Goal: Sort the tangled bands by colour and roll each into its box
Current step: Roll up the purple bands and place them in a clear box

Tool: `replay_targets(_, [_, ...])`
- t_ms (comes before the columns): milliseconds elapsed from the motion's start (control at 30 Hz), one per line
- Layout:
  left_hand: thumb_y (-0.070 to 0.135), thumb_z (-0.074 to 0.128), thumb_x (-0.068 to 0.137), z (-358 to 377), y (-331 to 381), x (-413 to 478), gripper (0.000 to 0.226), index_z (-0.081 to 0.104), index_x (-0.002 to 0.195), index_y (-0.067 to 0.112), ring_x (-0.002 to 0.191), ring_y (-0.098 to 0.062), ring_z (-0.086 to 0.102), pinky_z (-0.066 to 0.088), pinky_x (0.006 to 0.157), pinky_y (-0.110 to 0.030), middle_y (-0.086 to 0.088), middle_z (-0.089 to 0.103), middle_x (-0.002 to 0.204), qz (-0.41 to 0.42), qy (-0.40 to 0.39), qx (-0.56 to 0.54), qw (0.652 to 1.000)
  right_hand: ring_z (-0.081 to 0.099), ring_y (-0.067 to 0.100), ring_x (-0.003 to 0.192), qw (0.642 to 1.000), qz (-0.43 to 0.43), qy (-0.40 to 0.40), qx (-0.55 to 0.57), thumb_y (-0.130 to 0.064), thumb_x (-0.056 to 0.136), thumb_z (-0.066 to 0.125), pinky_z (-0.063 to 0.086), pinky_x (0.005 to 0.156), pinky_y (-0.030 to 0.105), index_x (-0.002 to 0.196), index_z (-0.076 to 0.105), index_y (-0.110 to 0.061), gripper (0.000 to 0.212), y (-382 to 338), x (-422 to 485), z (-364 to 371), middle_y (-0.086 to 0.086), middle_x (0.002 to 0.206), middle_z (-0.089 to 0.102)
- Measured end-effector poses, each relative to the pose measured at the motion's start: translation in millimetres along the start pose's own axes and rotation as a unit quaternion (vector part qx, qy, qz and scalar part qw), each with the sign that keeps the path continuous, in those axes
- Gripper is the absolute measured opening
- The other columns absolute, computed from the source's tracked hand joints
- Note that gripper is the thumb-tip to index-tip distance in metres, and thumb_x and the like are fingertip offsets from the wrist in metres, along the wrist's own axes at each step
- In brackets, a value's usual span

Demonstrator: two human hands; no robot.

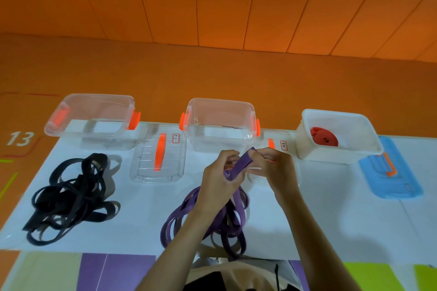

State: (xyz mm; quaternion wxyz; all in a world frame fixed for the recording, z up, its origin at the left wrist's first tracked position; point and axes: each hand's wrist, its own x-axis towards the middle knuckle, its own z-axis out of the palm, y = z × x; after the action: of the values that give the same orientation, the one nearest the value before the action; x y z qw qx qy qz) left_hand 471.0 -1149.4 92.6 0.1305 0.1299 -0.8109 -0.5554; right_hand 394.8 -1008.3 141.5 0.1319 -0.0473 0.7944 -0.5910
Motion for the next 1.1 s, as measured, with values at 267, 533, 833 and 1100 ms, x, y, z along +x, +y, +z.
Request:
replay_targets(267, [0.045, 0.077, 0.086, -0.8, 5.9, -10.2, 0.039, 0.058, 0.120, 0.046, 0.103, 0.019, 0.061, 0.047, 0.080, 0.001, 0.053, 0.059, 0.107, 0.043, 0.055, 0.017, 0.997, 0.080, 0.026, 0.081, 0.986, 0.080, 0.042, 0.143, -0.008, 0.093, 0.075, 0.064, 0.073, 0.034, 0.106, 0.073, -0.010, 0.013, -7.4, -6.3, 0.0, 0.011, 0.088, 0.081])
replay_targets(533, [0.037, 0.093, 0.078, -1.3, 12.4, -5.4, 0.025, 0.078, 0.097, 0.035, 0.090, -0.008, 0.076, 0.059, 0.078, -0.018, 0.015, 0.079, 0.093, -0.040, 0.073, -0.151, 0.985, 0.079, 0.027, 0.084, 0.972, 0.112, 0.031, 0.205, -0.017, 0.089, 0.079, 0.061, 0.070, 0.028, 0.105, 0.071, -0.003, 0.023, -5.0, -4.9, -0.1, 0.019, 0.092, 0.078])
replay_targets(833, [0.013, 0.087, 0.084, 0.2, 22.7, 1.2, 0.019, 0.081, 0.096, 0.026, 0.098, -0.009, 0.077, 0.059, 0.084, -0.018, 0.008, 0.081, 0.098, -0.045, 0.119, -0.232, 0.964, 0.067, 0.019, 0.101, 0.898, 0.223, -0.122, 0.358, -0.032, 0.098, 0.070, 0.058, 0.088, 0.026, 0.122, 0.070, 0.003, 0.042, 12.6, -12.6, 8.6, 0.014, 0.109, 0.072])
replay_targets(1100, [0.011, 0.081, 0.091, 1.1, 10.1, 6.2, 0.026, 0.081, 0.112, 0.027, 0.115, -0.005, 0.070, 0.057, 0.100, -0.026, 0.015, 0.077, 0.118, -0.033, 0.028, -0.163, 0.986, 0.071, 0.032, 0.119, 0.916, 0.171, -0.171, 0.320, -0.009, 0.106, 0.057, 0.061, 0.092, 0.032, 0.133, 0.066, -0.010, 0.029, 22.1, -5.7, 2.3, 0.019, 0.126, 0.074])
